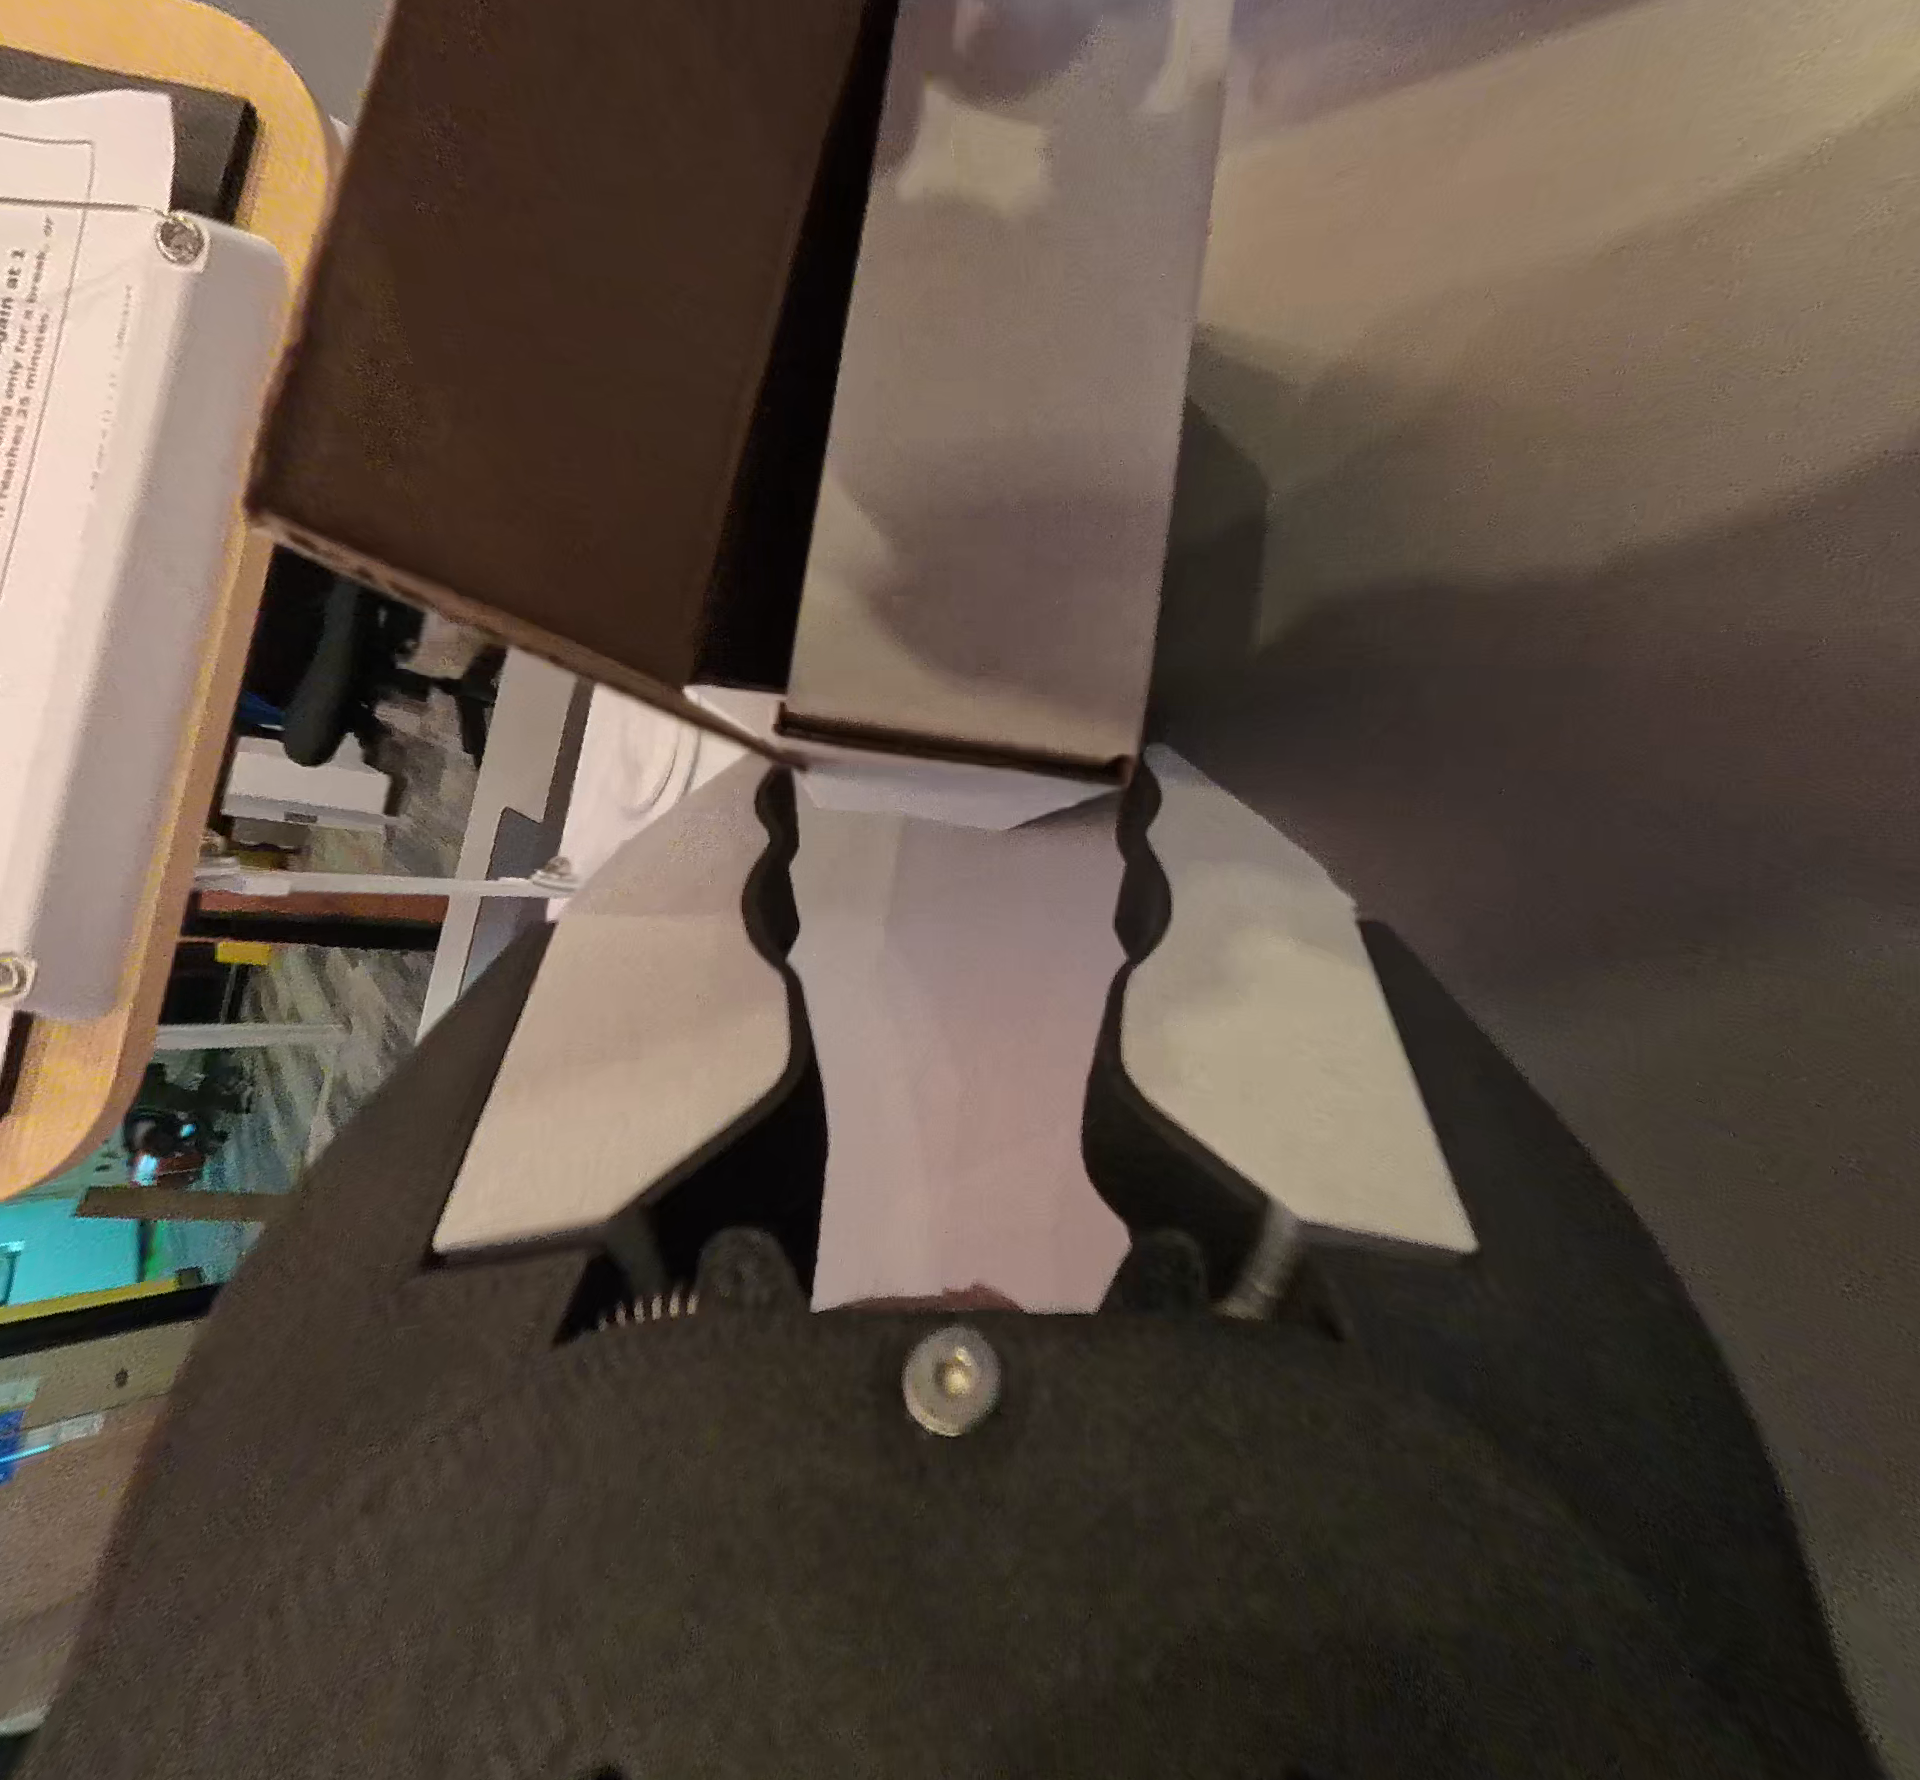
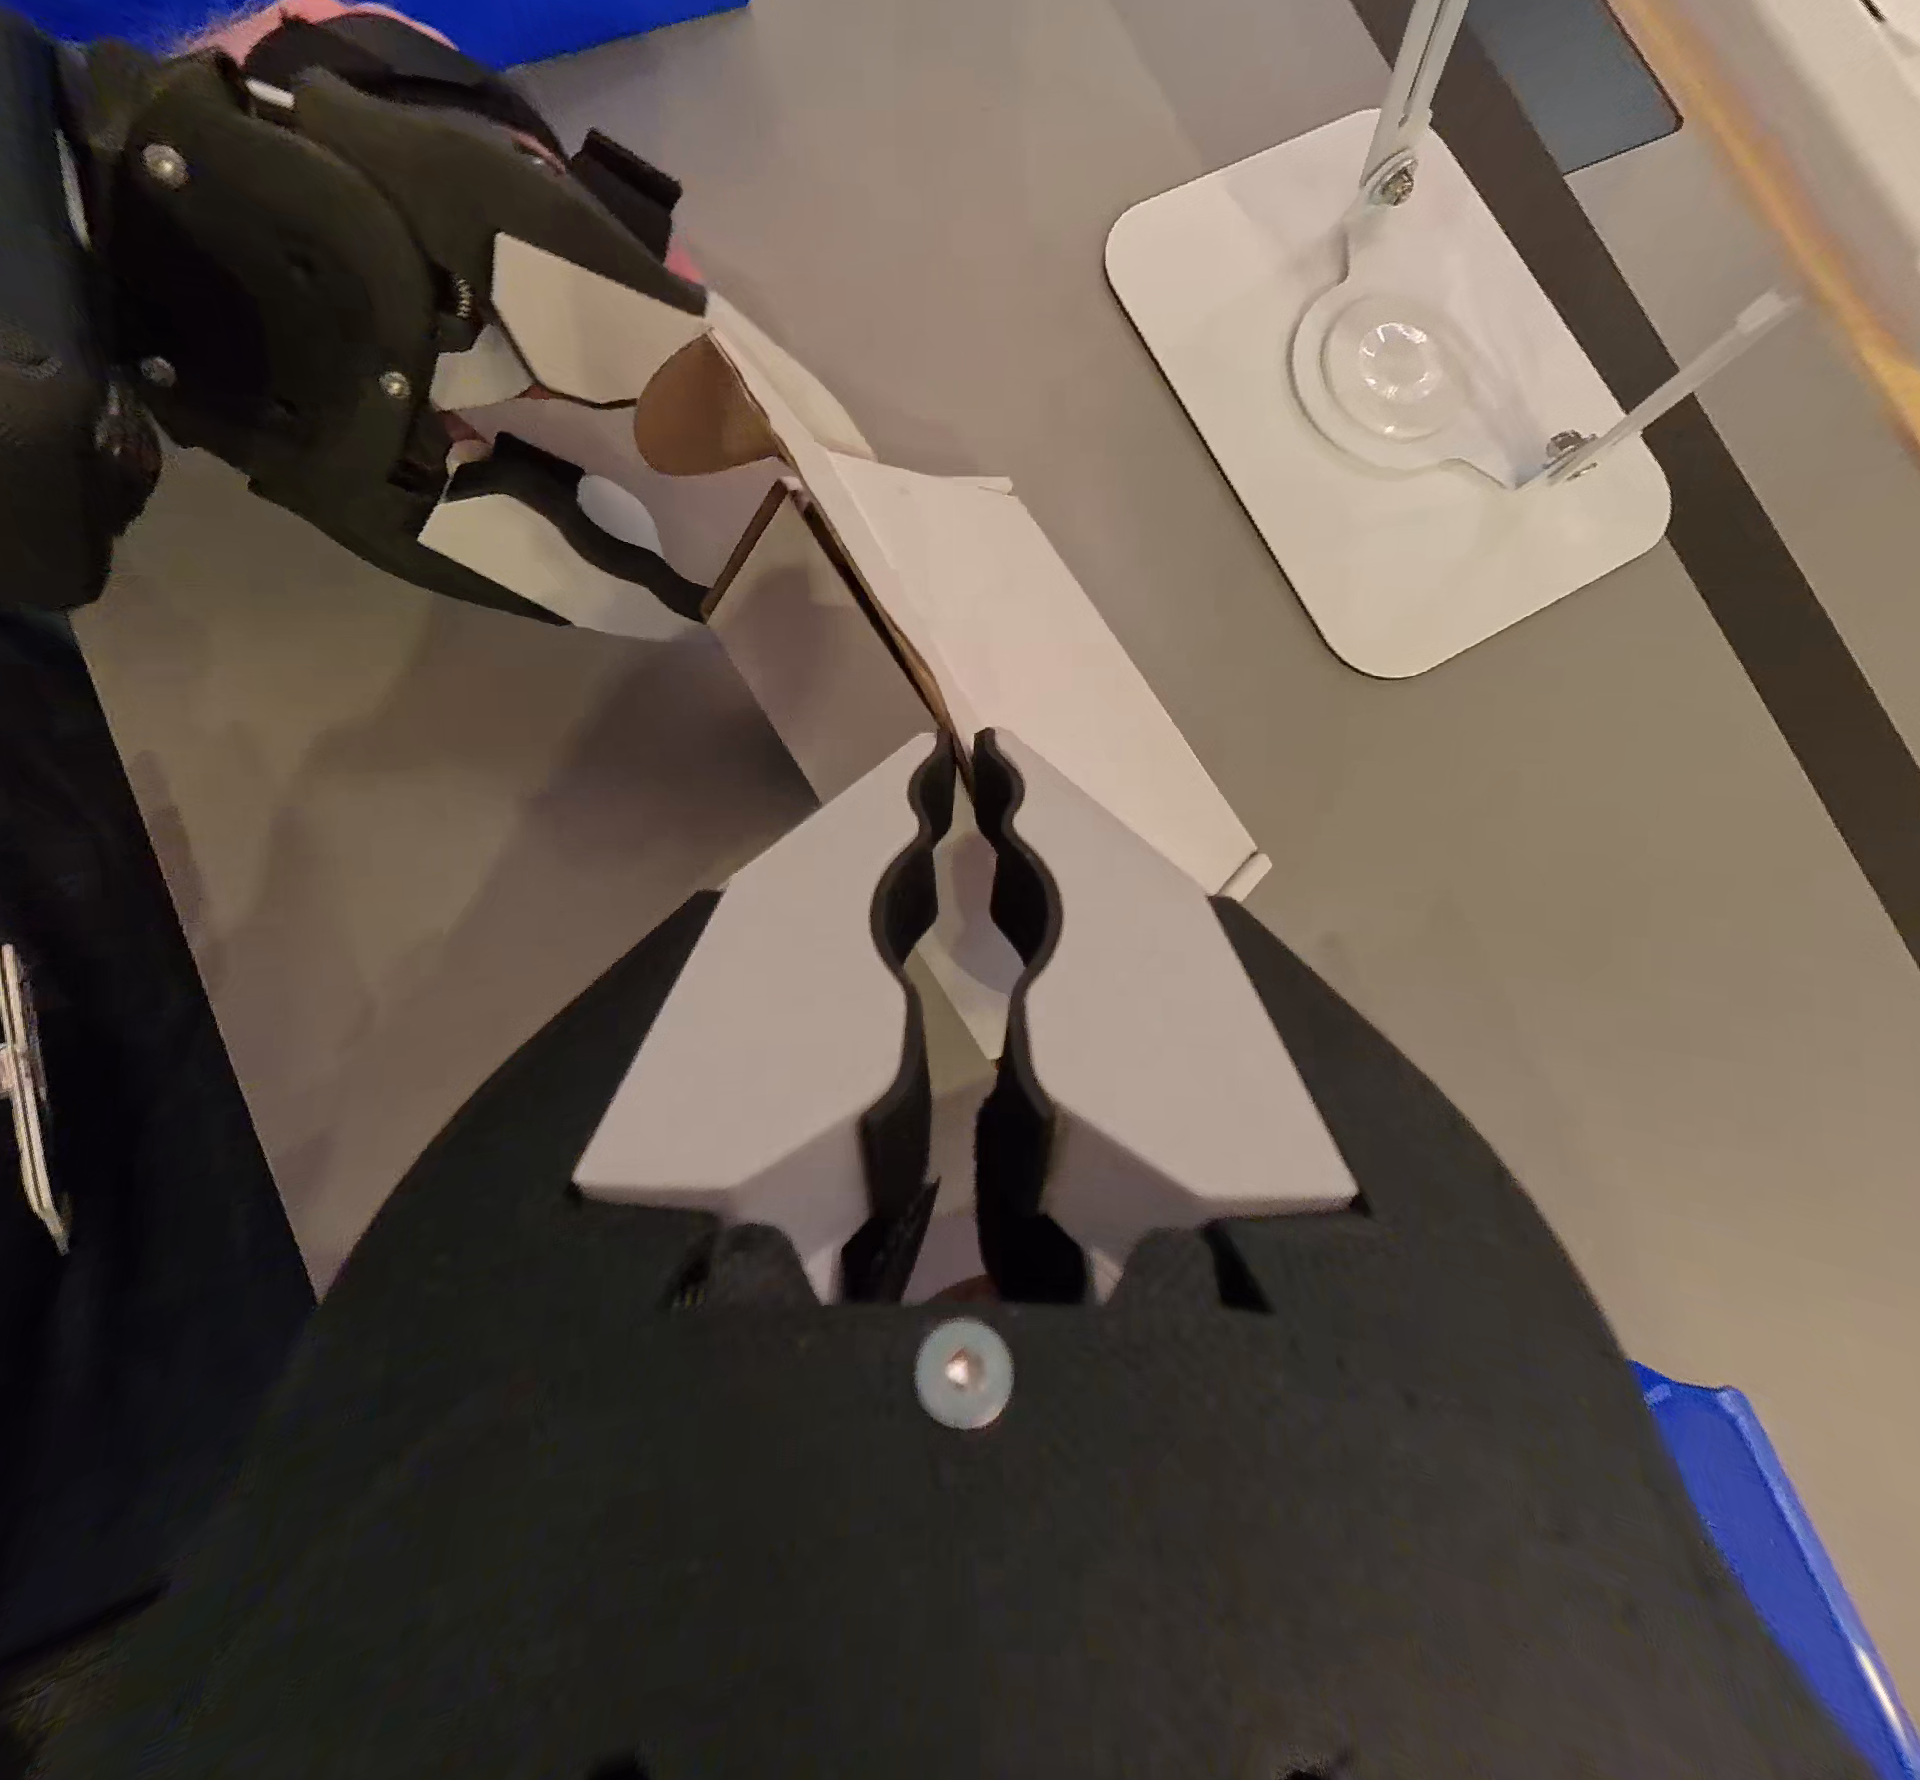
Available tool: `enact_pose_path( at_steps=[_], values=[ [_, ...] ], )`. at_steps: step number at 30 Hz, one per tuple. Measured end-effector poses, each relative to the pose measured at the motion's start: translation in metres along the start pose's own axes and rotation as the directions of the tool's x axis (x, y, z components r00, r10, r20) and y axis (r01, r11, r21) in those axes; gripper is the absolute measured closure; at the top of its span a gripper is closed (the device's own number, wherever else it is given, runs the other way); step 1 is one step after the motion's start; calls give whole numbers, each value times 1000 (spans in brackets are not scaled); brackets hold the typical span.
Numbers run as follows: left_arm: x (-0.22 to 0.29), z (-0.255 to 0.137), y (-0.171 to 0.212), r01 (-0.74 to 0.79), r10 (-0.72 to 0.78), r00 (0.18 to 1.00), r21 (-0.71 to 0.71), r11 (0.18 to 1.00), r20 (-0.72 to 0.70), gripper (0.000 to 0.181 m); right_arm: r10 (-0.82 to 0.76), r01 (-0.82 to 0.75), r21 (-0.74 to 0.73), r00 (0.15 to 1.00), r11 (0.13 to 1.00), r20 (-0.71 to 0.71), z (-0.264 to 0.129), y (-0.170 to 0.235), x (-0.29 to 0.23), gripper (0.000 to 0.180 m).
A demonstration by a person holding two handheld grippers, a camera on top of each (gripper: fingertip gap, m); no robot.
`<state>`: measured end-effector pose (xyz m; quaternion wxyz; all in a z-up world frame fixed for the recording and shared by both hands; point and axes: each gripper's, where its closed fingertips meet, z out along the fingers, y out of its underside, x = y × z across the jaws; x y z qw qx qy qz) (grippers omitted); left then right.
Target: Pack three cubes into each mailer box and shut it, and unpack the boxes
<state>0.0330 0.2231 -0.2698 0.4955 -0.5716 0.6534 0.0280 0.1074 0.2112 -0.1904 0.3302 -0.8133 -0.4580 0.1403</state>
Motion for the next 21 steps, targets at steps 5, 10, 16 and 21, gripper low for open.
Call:
enact_pose_path(
  at_steps=[5, 10, 16, 21],
  values=[
    [6, -4, 1, -65, 65, 997, -5, 998, 35, 123, 13, -13, 21, 1000, 1000, -25, -5, -12, 9, 179],
    [11, -7, 0, -121, 121, 992, -15, 993, 38, 123, -24, 24, 1, 995, 1000, -94, -3, -28, 30, 178],
    [36, -18, 1, -229, 228, 973, -20, 973, -32, 174, -128, 108, -100, 967, 989, -222, 21, -43, 77, 178],
    [52, -15, 5, -209, 207, 974, -22, 978, -88, 174, -129, 74, -238, 966, 968, -223, 60, -8, 97, 178]
  ],
)
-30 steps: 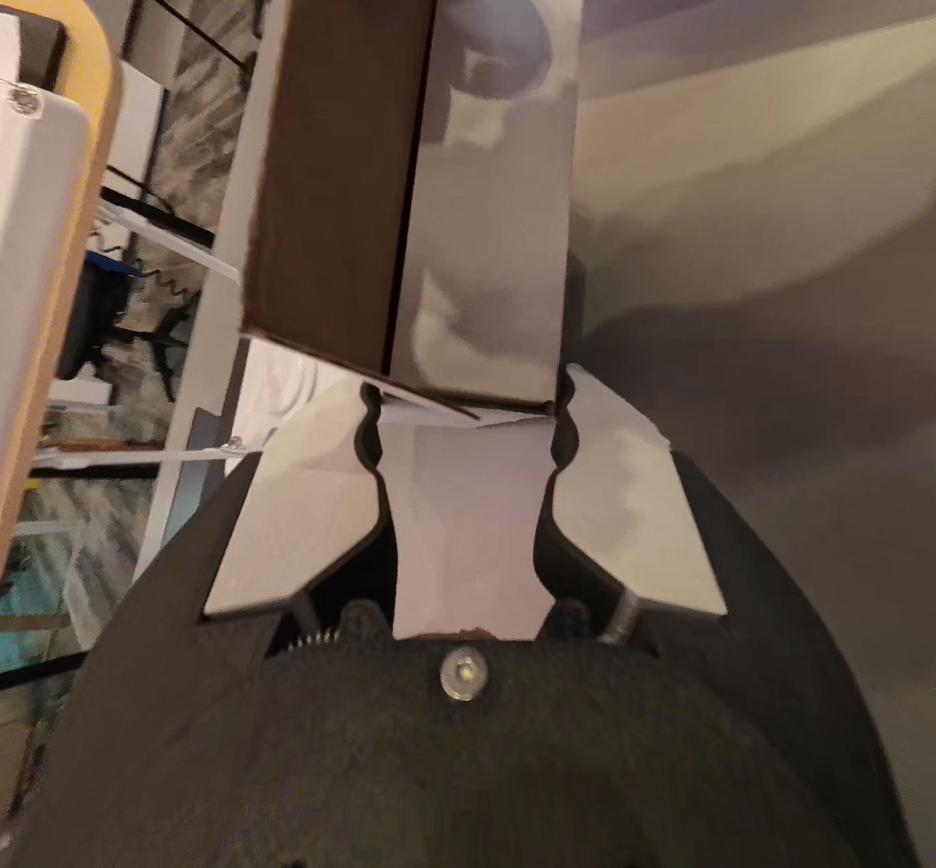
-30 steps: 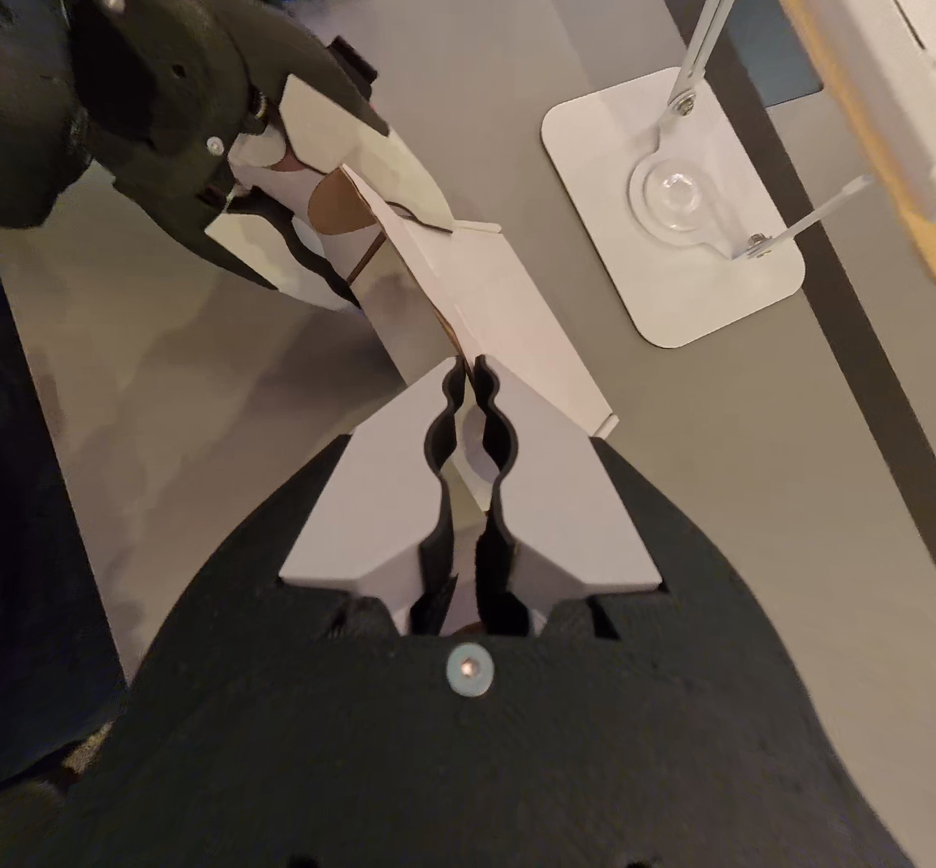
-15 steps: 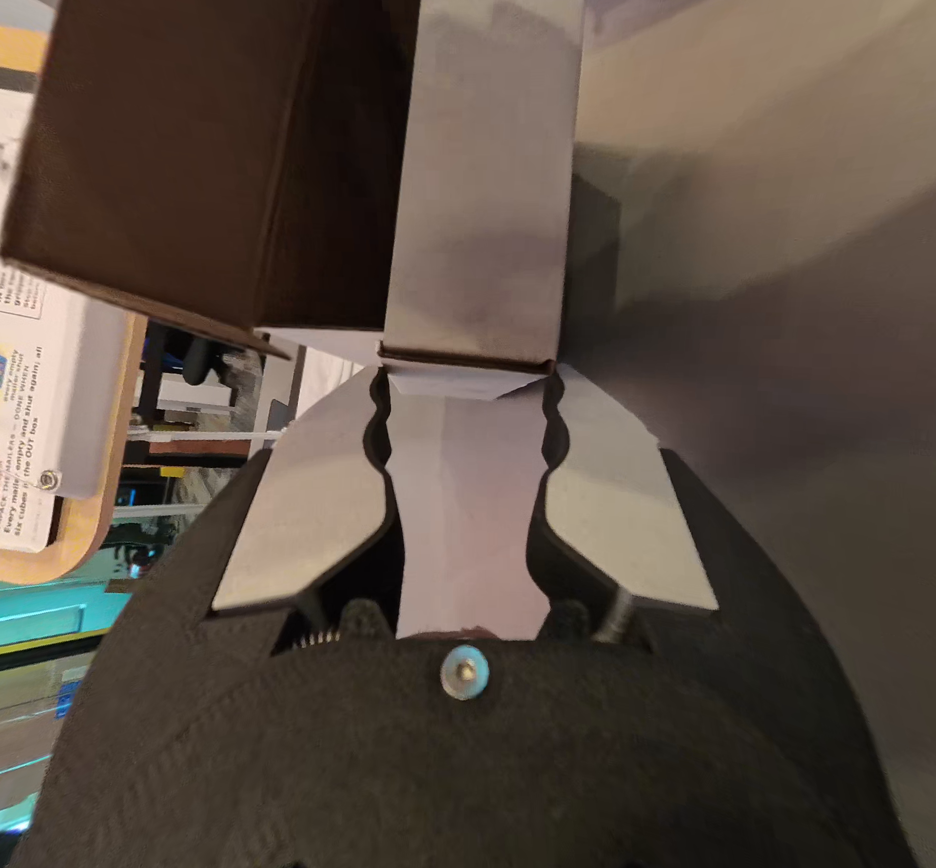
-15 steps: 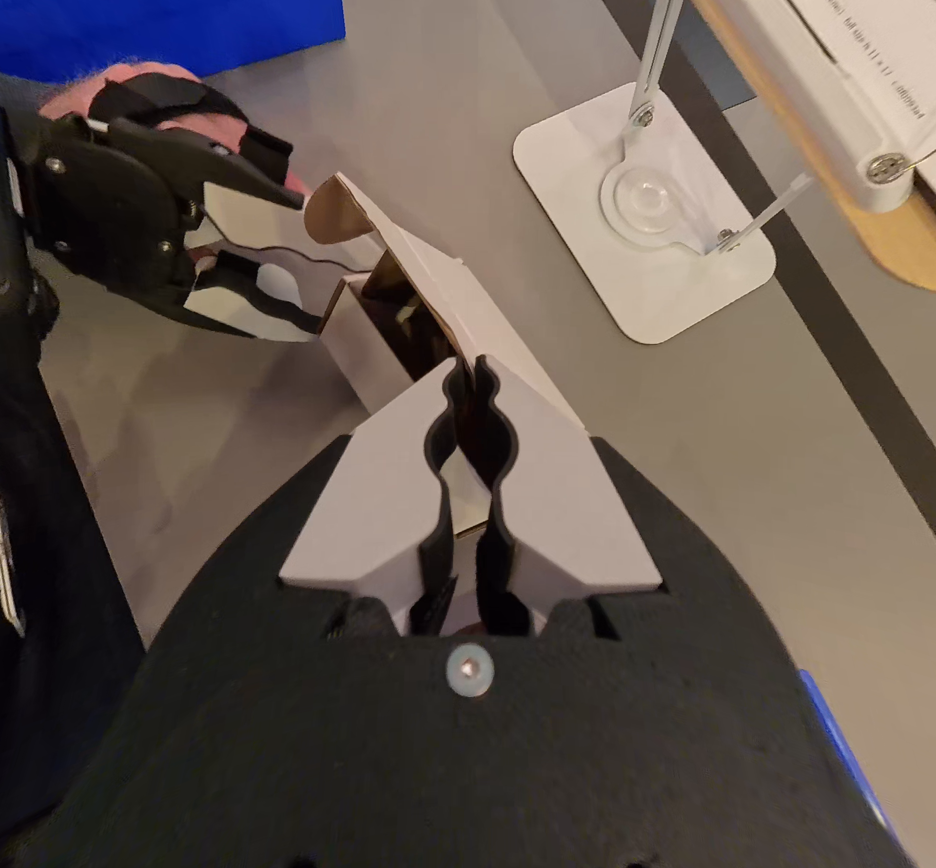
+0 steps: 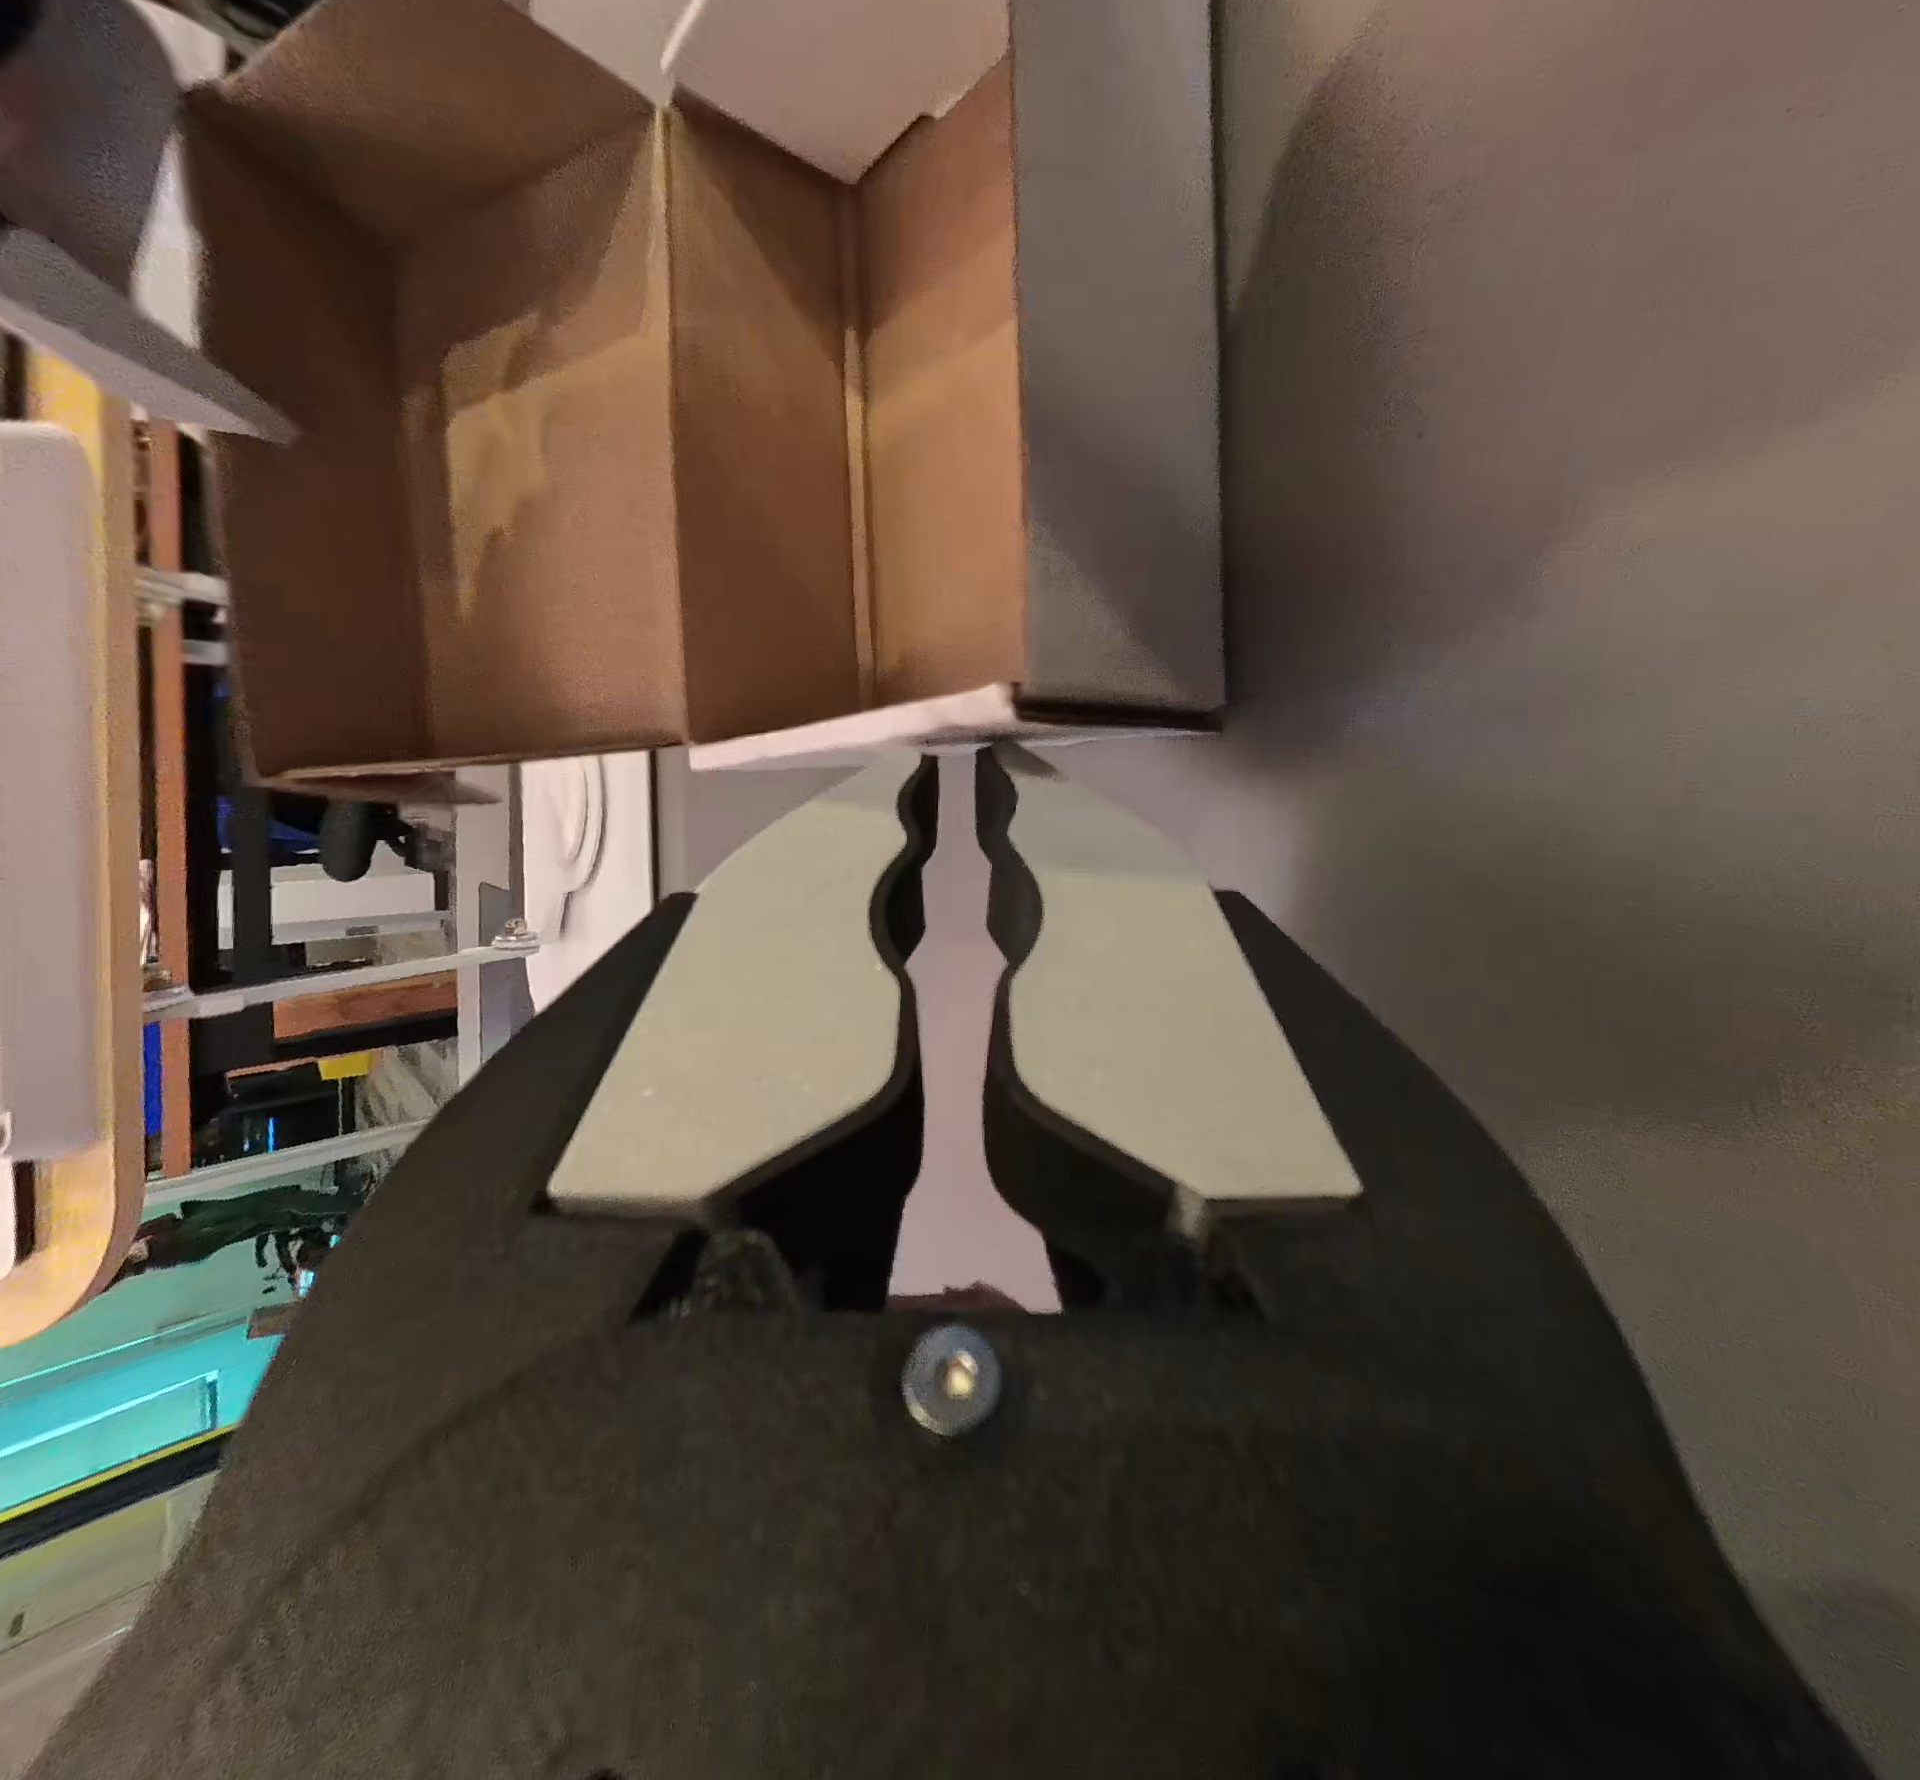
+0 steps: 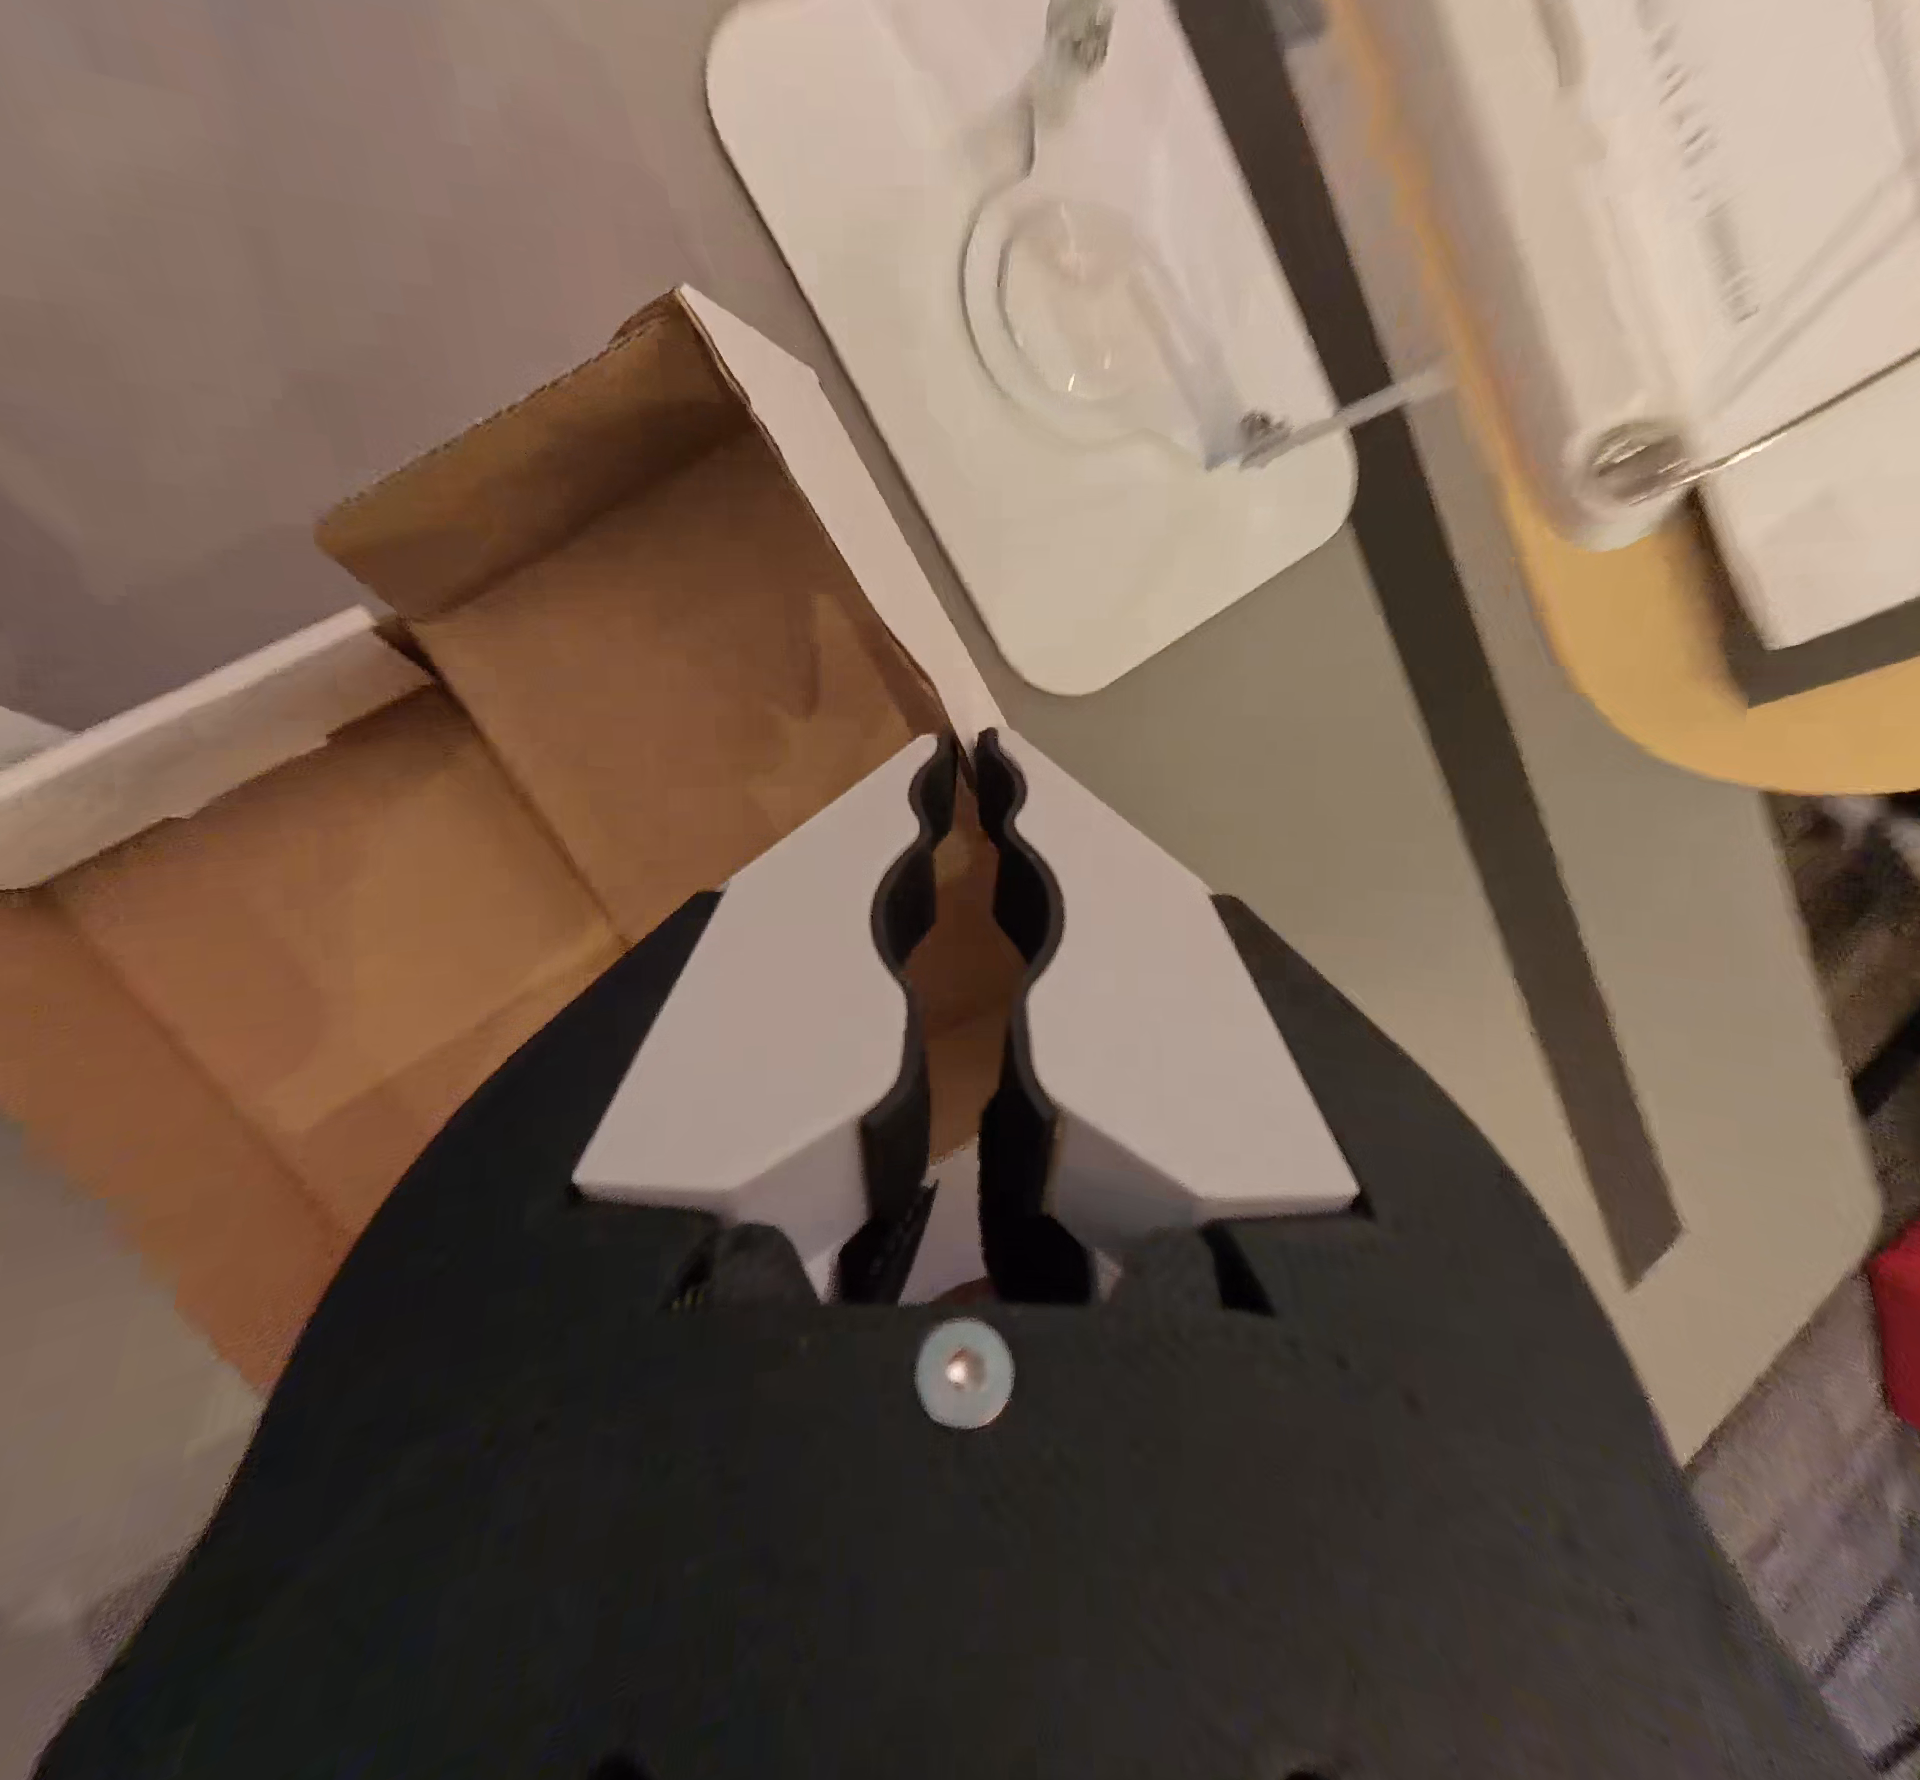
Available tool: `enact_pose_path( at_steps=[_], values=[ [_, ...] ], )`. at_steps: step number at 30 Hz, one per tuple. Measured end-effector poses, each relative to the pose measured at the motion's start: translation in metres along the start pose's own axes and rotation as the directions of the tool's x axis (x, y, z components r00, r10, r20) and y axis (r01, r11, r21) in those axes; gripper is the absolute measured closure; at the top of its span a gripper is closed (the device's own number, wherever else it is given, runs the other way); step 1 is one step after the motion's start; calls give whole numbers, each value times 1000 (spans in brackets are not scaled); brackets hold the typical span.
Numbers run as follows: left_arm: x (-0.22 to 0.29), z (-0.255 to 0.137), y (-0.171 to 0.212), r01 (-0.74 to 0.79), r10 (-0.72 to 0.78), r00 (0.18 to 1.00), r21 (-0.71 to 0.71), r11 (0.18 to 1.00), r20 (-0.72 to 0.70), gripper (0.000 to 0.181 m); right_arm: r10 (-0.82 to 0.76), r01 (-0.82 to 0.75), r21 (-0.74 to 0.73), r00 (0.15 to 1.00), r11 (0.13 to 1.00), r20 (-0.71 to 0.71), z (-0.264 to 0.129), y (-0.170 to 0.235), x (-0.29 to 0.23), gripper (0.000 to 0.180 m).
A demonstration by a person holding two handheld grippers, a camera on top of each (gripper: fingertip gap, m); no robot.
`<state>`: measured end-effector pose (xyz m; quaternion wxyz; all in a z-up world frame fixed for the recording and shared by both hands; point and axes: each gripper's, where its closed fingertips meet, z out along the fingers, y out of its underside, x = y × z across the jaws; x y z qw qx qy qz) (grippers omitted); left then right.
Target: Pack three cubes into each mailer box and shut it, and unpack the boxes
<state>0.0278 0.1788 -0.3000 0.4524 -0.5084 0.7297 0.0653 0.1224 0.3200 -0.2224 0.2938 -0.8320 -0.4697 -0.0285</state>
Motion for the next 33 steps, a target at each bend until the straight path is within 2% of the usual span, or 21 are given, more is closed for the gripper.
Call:
enact_pose_path(
  at_steps=[6, 8, 13, 16, 20, 23, 24, 27, 29, 31, 32, 33],
  values=[
    [13, 3, -4, 8, -8, 997, -7, 1000, -80, 175, 176, -138, -203, 968, 969, 181, 50, 52, -21, 176],
    [17, 4, -5, 22, -23, 995, -10, 1000, -101, 175, 173, -132, -201, 965, 970, 197, 55, 55, -26, 175],
    [17, 2, -5, 47, -48, 992, -12, 999, -114, 173, 161, -127, -176, 967, 976, 197, 36, 49, -29, 165],
    [12, -2, -2, 68, -70, 991, -18, 997, -112, 172, 140, -122, -102, 973, 987, 185, 14, 41, -33, 163],
    [-8, -16, -1, 201, -197, 969, 12, 980, -153, 165, 109, -105, -39, 988, 994, 111, -14, 40, -36, 157],
    [-37, -34, -12, 342, -321, 927, 81, 936, -196, 141, 98, -96, -28, 989, 995, 108, -28, 47, -53, 148],
    [-45, -39, -17, 394, -365, 901, 93, 914, -234, 132, 86, -86, -8, 990, 996, 108, -31, 47, -60, 147],
    [-54, -49, -45, 486, -405, 832, 145, 862, -380, 119, 32, -32, 0, 995, 999, 95, -33, 58, -91, 153],
    [-39, -44, -54, 472, -386, 801, 86, 877, -457, 115, -9, 8, 17, 998, 1000, 64, -34, 65, -111, 158],
    [-7, -39, -57, 385, -316, 786, 20, 923, -531, 110, -7, 1, 87, 998, 996, 66, -39, 62, -128, 172],
    [6, -37, -58, 334, -278, 796, 8, 943, -538, 112, -7, 1, 87, 998, 996, 65, -40, 66, -133, 169],
    [20, -37, -61, 312, -254, 787, 7, 950, -563, 127, 3, -9, 82, 998, 997, 69, -40, 69, -135, 166]
  ],
)
